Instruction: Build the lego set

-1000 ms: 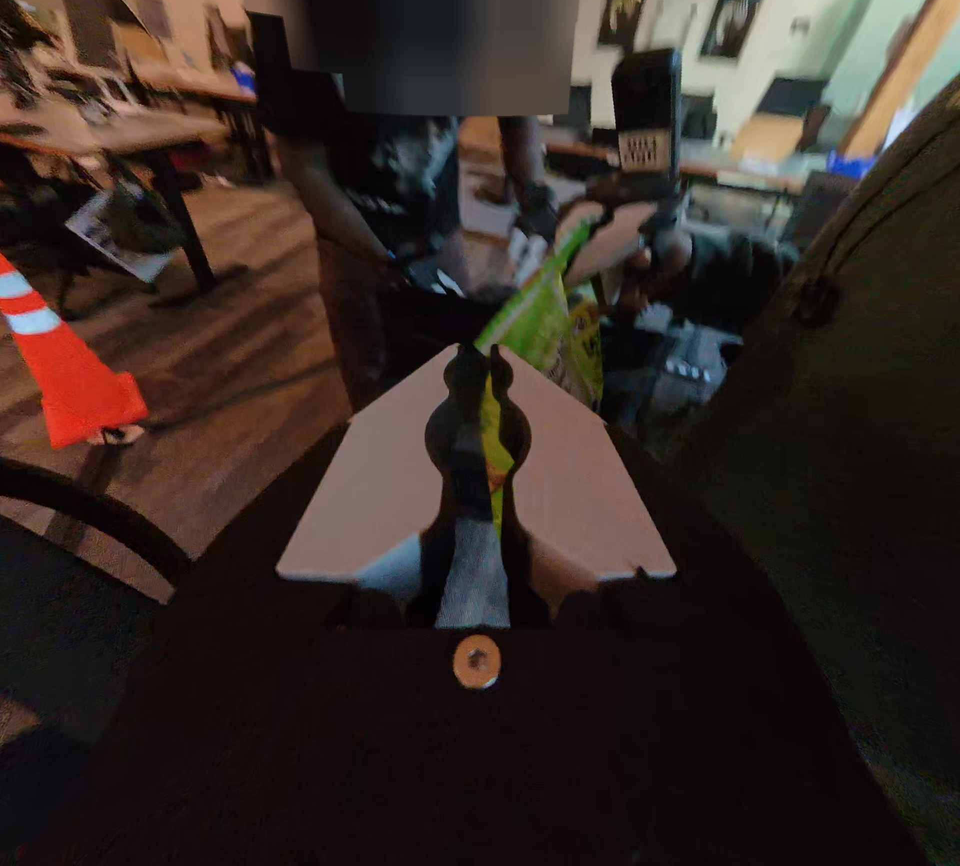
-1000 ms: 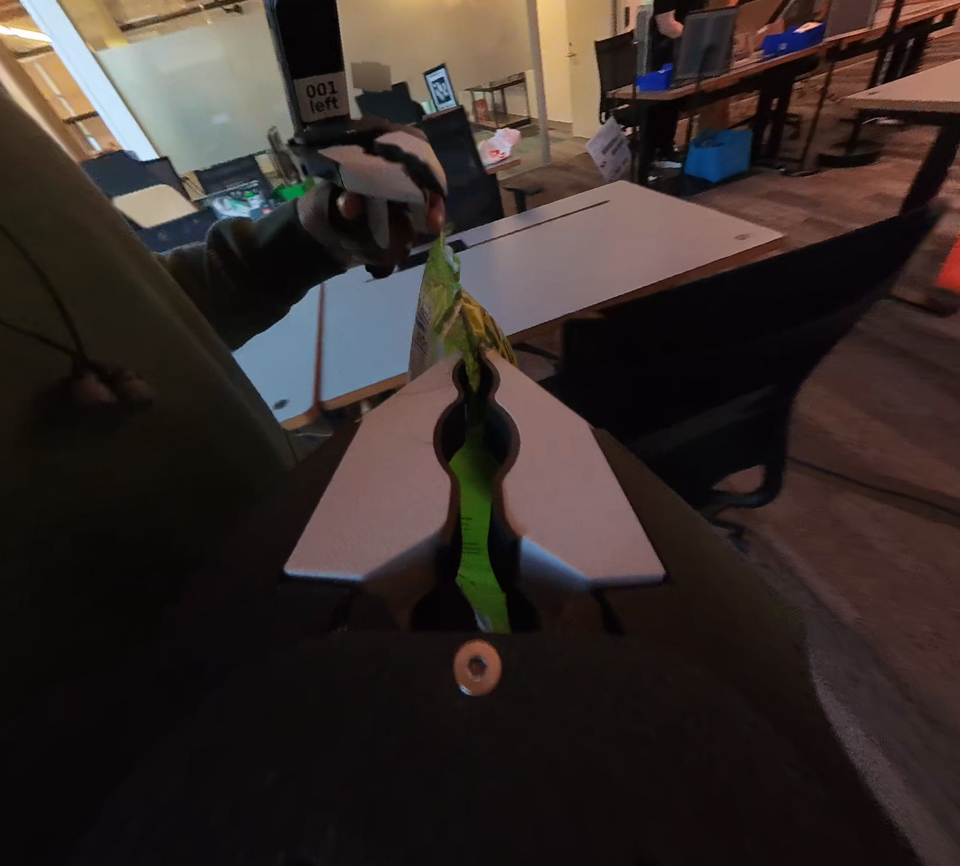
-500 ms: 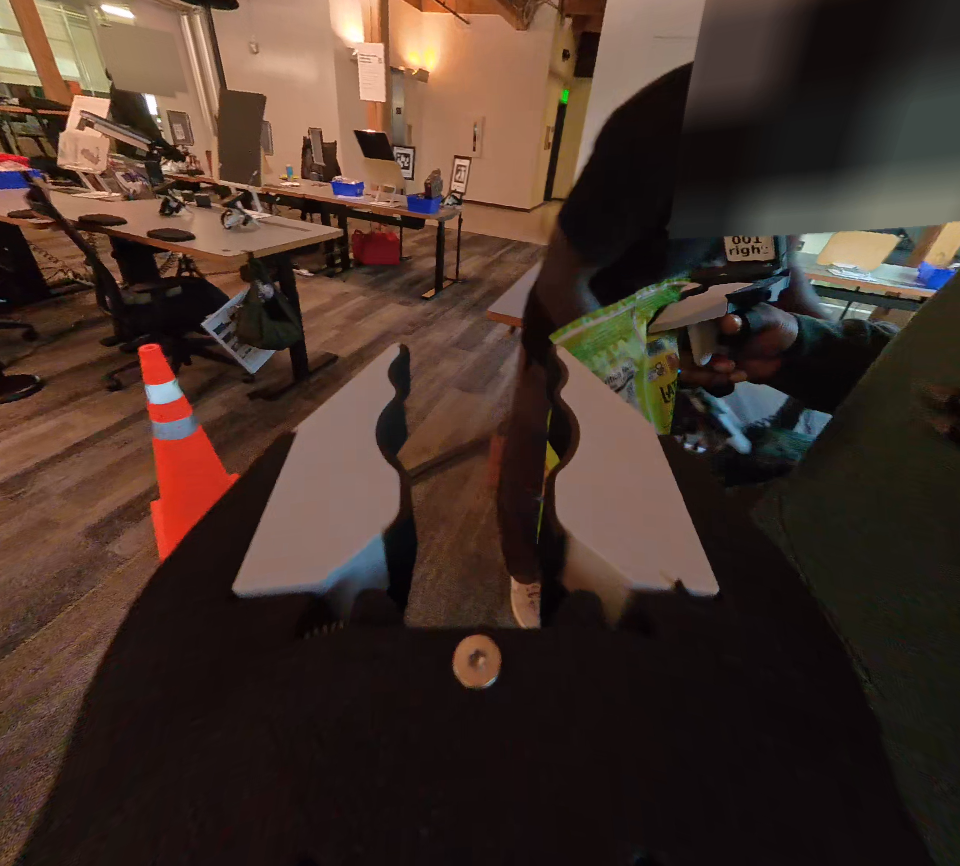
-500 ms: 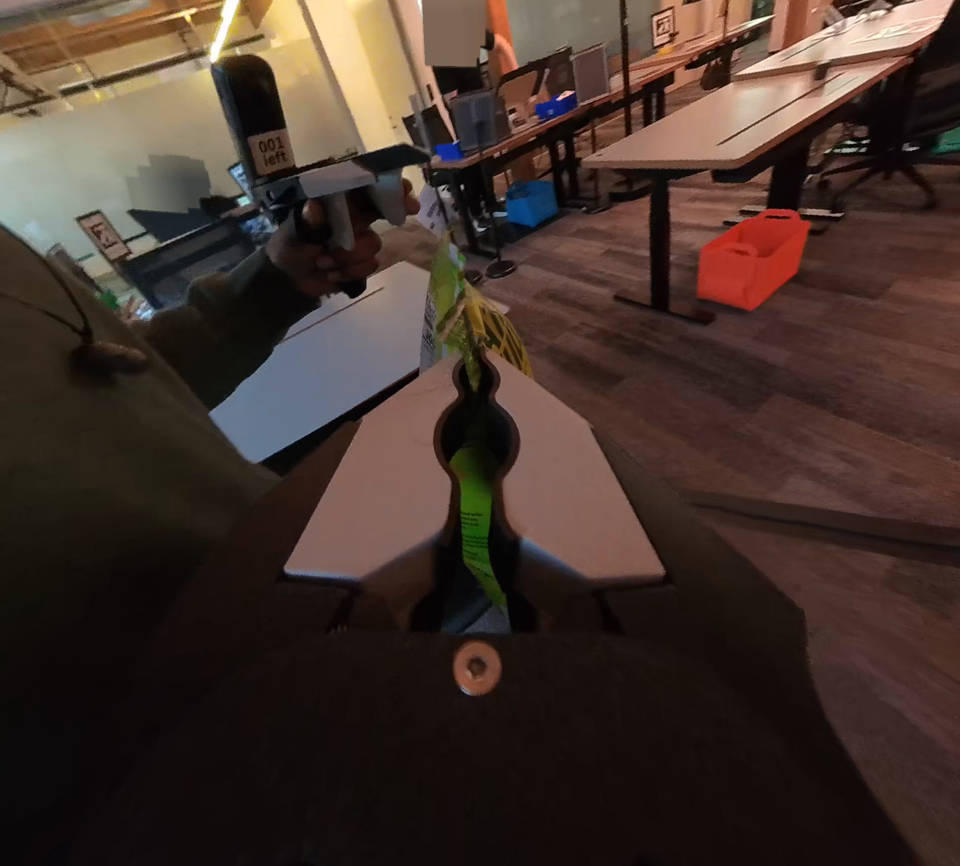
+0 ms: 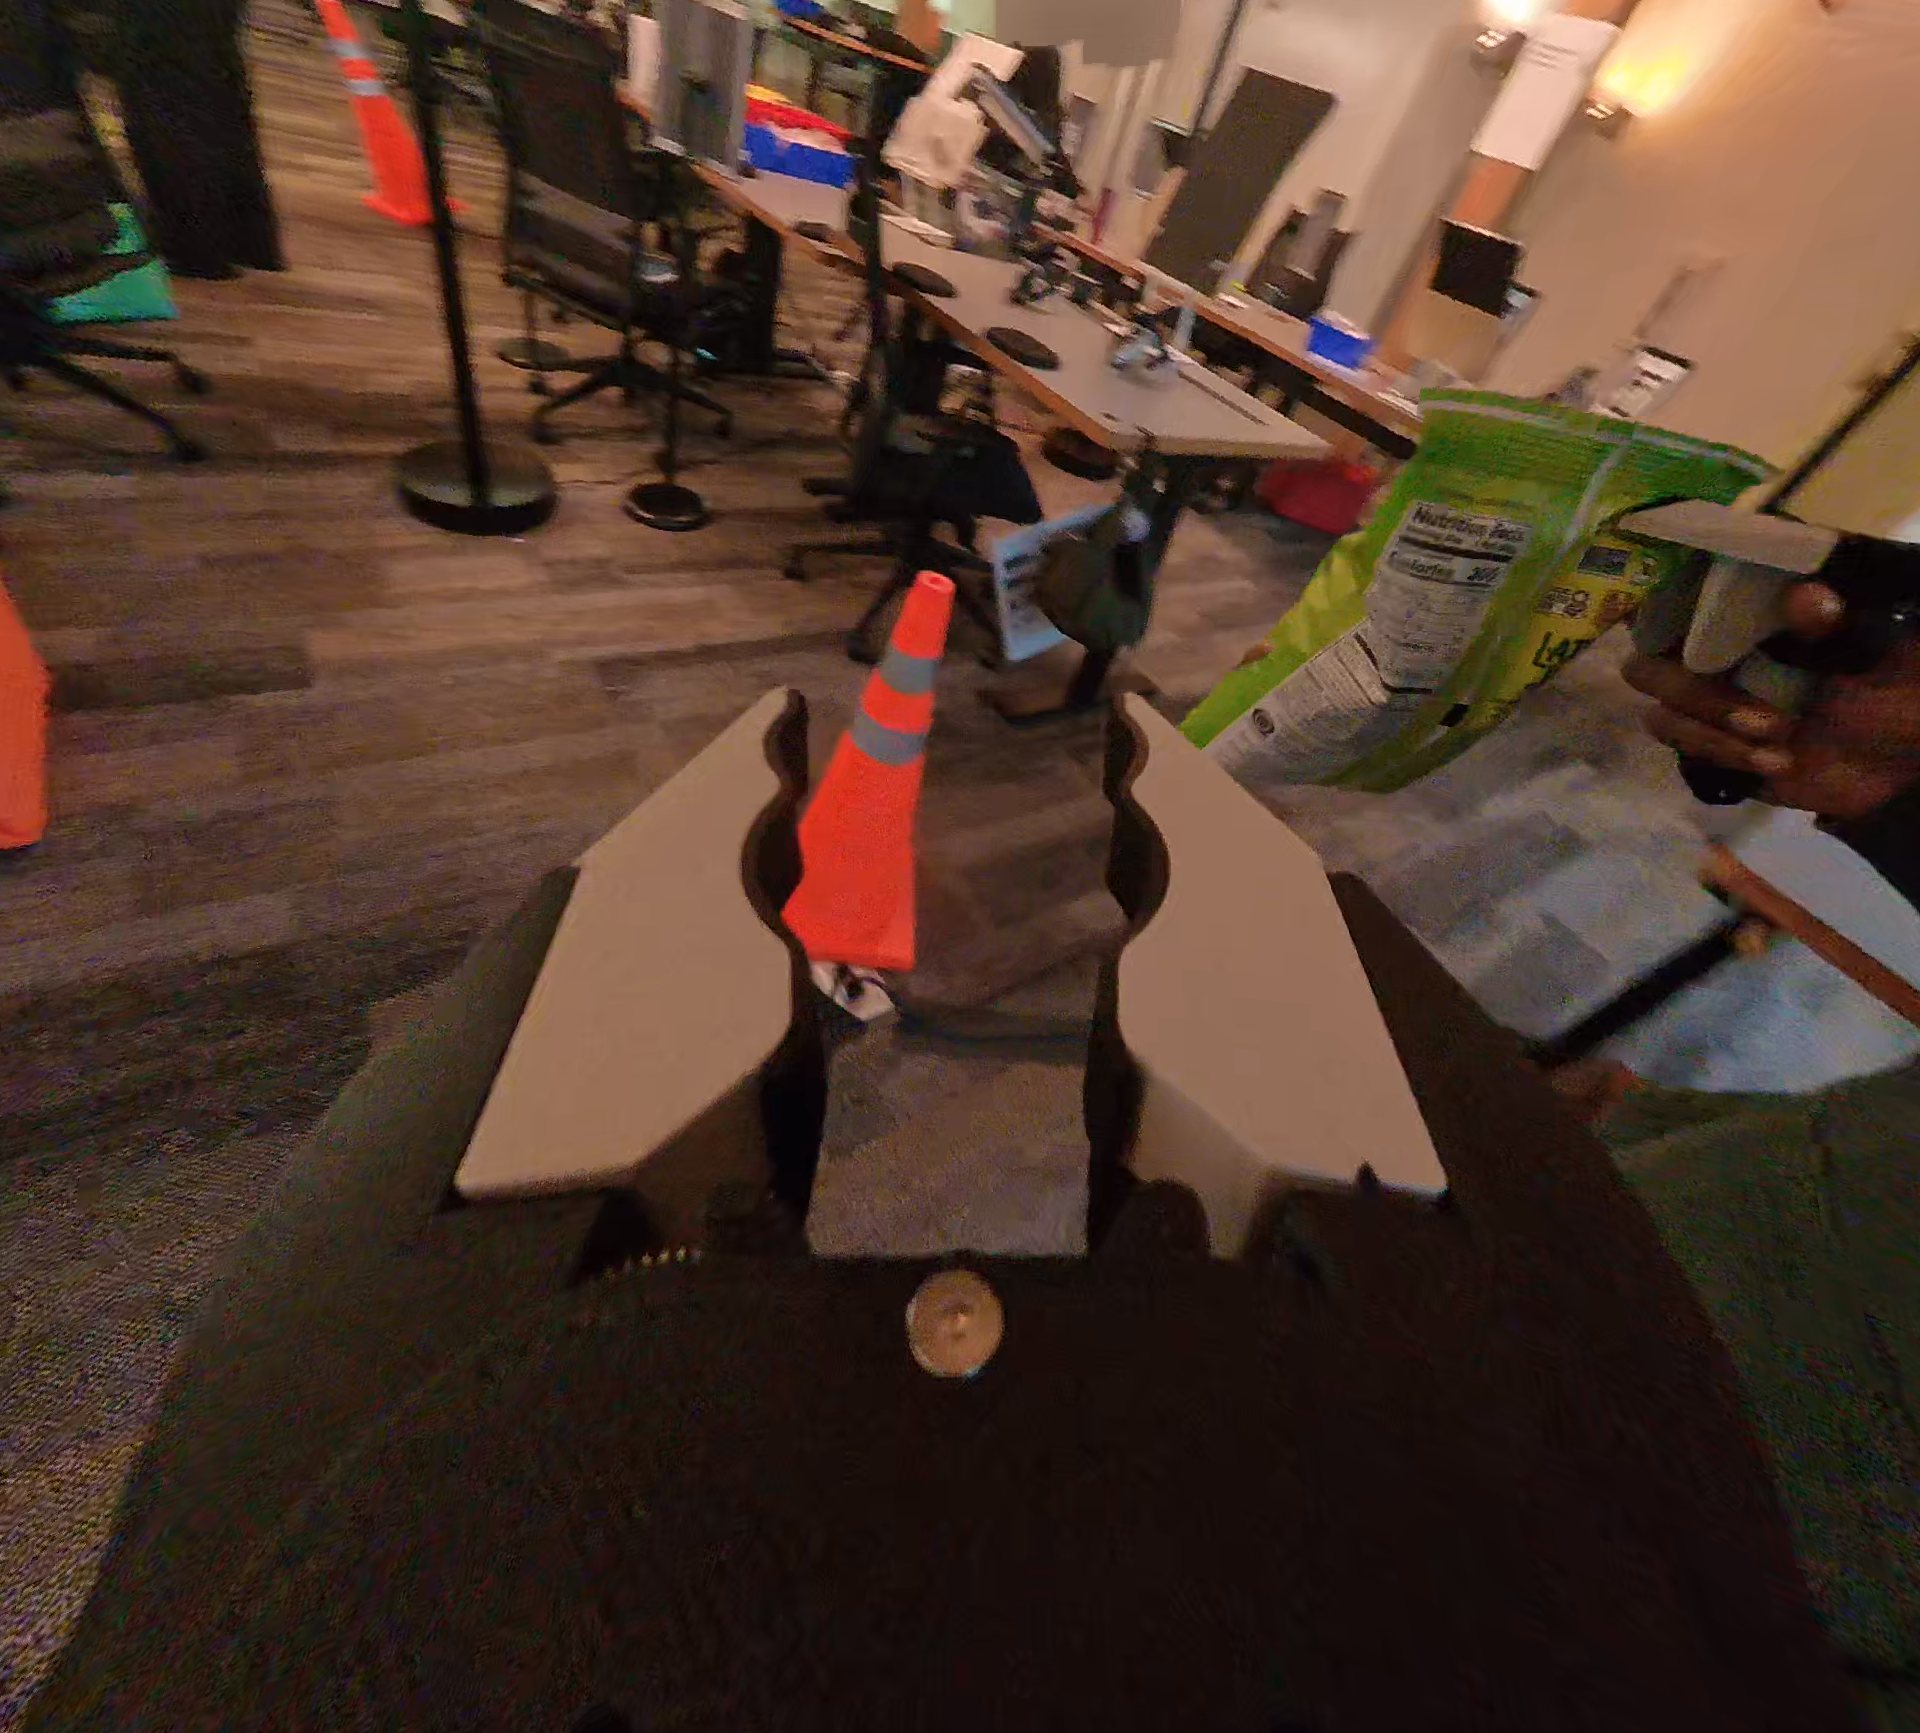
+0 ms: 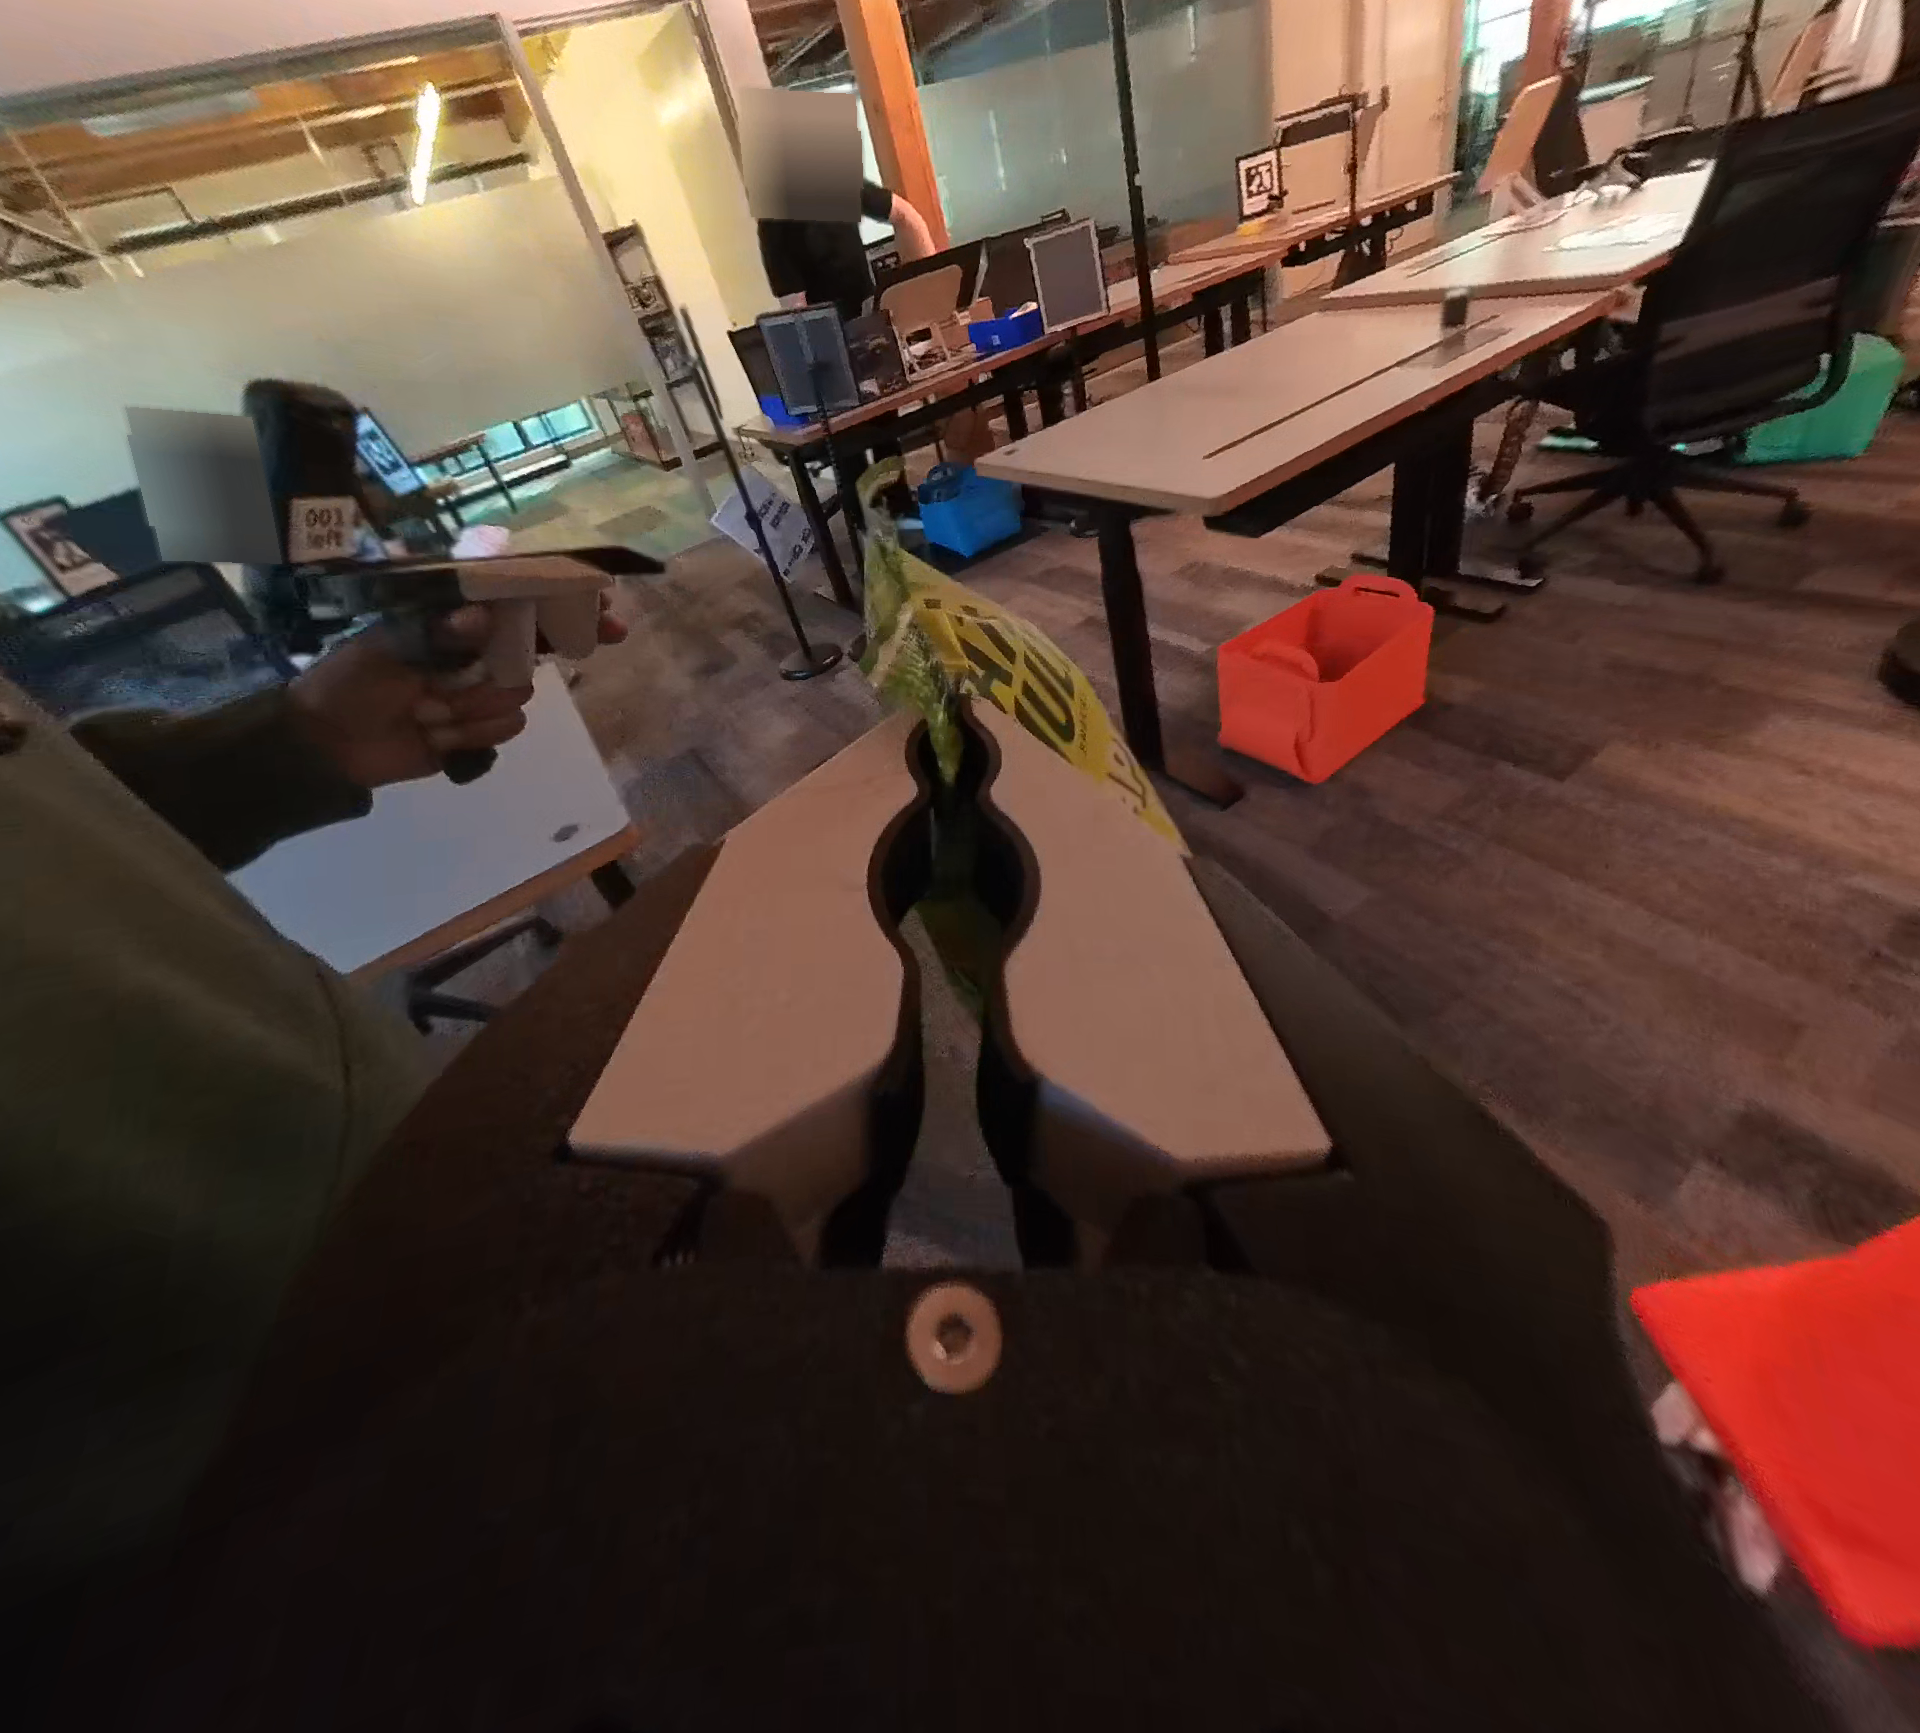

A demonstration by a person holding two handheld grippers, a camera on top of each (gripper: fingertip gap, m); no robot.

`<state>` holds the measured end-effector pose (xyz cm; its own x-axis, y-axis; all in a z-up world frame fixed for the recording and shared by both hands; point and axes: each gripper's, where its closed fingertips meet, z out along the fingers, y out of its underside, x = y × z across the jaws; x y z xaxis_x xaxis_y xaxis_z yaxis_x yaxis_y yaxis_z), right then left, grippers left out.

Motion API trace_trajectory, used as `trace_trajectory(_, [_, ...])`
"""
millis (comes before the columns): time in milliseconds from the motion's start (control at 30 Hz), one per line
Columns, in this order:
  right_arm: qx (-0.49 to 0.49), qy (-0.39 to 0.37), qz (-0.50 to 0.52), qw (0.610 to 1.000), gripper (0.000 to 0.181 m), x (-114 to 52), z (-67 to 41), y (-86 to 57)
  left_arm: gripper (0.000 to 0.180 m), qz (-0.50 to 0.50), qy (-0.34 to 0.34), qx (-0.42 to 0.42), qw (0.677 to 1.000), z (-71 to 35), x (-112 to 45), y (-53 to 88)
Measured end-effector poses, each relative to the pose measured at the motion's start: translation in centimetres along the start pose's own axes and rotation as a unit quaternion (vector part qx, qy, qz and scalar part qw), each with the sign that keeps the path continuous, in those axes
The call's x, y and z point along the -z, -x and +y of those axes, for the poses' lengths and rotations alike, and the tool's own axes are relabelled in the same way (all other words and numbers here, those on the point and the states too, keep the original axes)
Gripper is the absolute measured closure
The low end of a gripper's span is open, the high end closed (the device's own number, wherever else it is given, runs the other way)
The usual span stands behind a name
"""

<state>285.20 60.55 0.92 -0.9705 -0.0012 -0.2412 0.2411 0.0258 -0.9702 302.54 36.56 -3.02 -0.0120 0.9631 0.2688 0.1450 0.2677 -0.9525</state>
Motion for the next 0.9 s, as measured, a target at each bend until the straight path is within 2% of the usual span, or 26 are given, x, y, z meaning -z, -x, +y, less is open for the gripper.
trace_trajectory(133, [0.014, 0.023, -0.016, 1.0, 0.181, -7.4, -3.1, -9.5, 0.125, -0.056, -0.017, 0.034, 0.998, -1.1, -9.1, 6.8])
trace_trajectory(267, [0.024, 0.037, -0.005, 0.999, 0.181, -15.8, -3.9, -19.2, 0.127, -0.096, -0.02, 0.027, 0.995, -1.6, -18.9, 15.4])
trace_trajectory(367, [-0.007, 0.023, 0.003, 1.0, 0.181, -22.8, -4.3, -26.0, 0.126, -0.079, -0.023, 0.036, 0.996, -3.8, -27.4, 22.9])
trace_trajectory(500, [-0.031, 0.006, 0.017, 0.999, 0.181, -31.4, -7.5, -33.4, 0.128, -0.031, -0.013, 0.005, 0.999, -10.7, -40.4, 32.1])
trace_trajectory(733, [-0.042, -0.002, 0.055, 0.998, 0.181, -42.5, -12.0, -47.6, 0.129, 0.085, -0.022, -0.141, 0.986, -26.4, -60.9, 38.2])
trace_trajectory(900, [-0.045, 0.008, 0.071, 0.996, 0.181, -49.8, -11.3, -60.6, 0.131, 0.079, -0.005, -0.113, 0.99, -26.7, -72.9, 45.6])
